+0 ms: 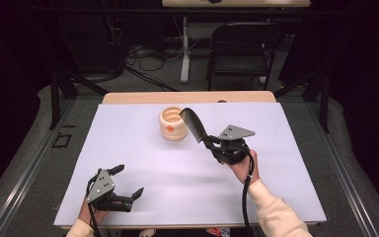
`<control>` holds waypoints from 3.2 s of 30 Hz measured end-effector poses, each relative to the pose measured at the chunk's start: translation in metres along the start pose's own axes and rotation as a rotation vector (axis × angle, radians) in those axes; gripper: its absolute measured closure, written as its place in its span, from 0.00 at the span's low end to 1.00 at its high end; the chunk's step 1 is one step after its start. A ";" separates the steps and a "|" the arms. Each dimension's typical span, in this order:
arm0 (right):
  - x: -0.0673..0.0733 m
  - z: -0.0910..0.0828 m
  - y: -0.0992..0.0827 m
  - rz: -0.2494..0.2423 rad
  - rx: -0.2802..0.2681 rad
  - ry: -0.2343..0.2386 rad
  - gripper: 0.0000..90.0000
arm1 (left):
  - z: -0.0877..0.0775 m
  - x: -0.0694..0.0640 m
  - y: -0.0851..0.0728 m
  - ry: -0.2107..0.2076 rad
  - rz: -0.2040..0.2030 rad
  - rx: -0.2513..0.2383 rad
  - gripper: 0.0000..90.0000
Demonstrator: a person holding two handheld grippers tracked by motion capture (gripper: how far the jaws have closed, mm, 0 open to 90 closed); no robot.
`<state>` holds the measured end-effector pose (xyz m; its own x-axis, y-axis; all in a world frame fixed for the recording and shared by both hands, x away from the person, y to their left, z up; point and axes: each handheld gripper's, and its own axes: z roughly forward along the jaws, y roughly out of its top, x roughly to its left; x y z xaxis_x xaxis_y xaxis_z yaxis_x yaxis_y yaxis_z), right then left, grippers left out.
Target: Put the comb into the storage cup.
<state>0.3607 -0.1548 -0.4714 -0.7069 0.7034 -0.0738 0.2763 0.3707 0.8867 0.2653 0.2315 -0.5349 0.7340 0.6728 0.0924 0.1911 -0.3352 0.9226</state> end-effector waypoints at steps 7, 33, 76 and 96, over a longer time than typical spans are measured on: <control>-0.002 0.002 0.004 0.010 -0.017 -0.004 0.80 | 0.000 0.000 0.000 0.007 -0.002 0.000 0.01; -0.009 0.016 0.027 0.013 -0.051 -0.014 0.80 | 0.000 0.000 0.000 0.007 -0.003 -0.002 0.01; -0.013 0.039 0.051 0.020 -0.052 -0.002 0.80 | 0.000 0.000 0.000 0.005 -0.005 0.002 0.02; -0.016 0.050 0.062 0.026 -0.045 -0.001 0.80 | 0.000 0.000 -0.001 0.005 -0.006 0.003 0.02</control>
<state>0.4216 -0.1123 -0.4380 -0.6989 0.7134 -0.0507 0.2651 0.3243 0.9081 0.2647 0.2316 -0.5353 0.7298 0.6778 0.0890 0.1968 -0.3331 0.9221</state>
